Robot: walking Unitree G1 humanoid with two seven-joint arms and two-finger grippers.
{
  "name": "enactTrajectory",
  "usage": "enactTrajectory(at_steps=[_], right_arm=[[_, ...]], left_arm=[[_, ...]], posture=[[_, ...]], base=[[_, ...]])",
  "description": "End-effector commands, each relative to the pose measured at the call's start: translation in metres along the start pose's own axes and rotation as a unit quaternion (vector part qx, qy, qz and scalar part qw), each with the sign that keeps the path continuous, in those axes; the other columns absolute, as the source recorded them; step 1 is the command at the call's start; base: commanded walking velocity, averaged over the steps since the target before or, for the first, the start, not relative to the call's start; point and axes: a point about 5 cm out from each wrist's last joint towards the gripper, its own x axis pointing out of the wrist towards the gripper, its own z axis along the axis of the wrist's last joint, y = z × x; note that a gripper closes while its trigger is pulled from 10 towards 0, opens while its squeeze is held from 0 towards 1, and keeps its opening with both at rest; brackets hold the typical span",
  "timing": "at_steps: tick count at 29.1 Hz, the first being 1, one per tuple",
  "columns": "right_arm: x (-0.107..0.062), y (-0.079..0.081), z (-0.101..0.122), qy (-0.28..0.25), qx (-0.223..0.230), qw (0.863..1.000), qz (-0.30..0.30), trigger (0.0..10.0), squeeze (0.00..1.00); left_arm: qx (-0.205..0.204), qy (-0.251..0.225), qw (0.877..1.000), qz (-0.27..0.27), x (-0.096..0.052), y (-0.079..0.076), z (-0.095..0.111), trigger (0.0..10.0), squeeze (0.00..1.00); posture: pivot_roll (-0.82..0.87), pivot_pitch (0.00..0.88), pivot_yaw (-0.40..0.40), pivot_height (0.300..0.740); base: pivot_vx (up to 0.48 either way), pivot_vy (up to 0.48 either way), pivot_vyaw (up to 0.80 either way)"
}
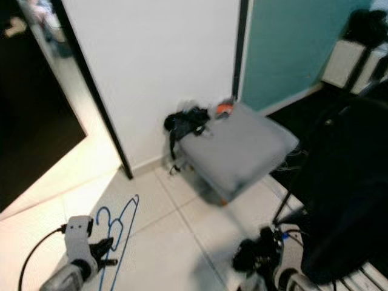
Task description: Hang hanger
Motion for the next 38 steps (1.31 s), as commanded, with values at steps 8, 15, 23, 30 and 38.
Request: enactTrajectory(at_steps=[8, 15, 23, 30, 38], right_arm=[[-0.0008, 0.0013, -0.0049, 0.002, -0.002, 1.000, 0.000, 10.0, 0.00], [-0.0007, 0.0010, -0.0044, 0.001, -0.002, 1.000, 0.000, 10.0, 0.00], [-0.0012, 0.0000, -0.0043, 0.000, -0.002, 1.000, 0.000, 10.0, 0.00], [-0.0012, 0.0000, -0.0040, -0.001, -0.002, 1.000, 0.001, 10.0, 0.00], [-0.0009, 0.0006, -0.0038, -0.002, -0.003, 1.000, 0.002, 10.0, 0.00]], left_arm=[[0.006, 0.018, 1.000, 0.004, -0.0027, 0.0030, -0.0079, 10.0, 0.00], [0.007, 0.018, 1.000, 0.004, -0.0022, 0.0031, -0.0084, 10.0, 0.00], [0.009, 0.017, 1.000, 0.003, -0.0022, 0.0025, -0.0088, 10.0, 0.00], [0.012, 0.010, 1.000, 0.002, -0.0022, 0.0023, -0.0079, 10.0, 0.00], [0.013, 0.006, 1.000, -0.004, -0.0023, 0.0019, -0.0071, 10.0, 0.00]], posture=[[0.02, 0.106, -0.026, 0.740], [0.02, 0.110, -0.027, 0.740], [0.02, 0.109, -0.030, 0.740], [0.02, 0.110, -0.029, 0.740], [0.02, 0.108, -0.027, 0.740]], base=[[0.000, 0.000, 0.78], [0.000, 0.000, 0.78], [0.000, 0.000, 0.78], [0.000, 0.000, 0.78], [0.000, 0.000, 0.78]])
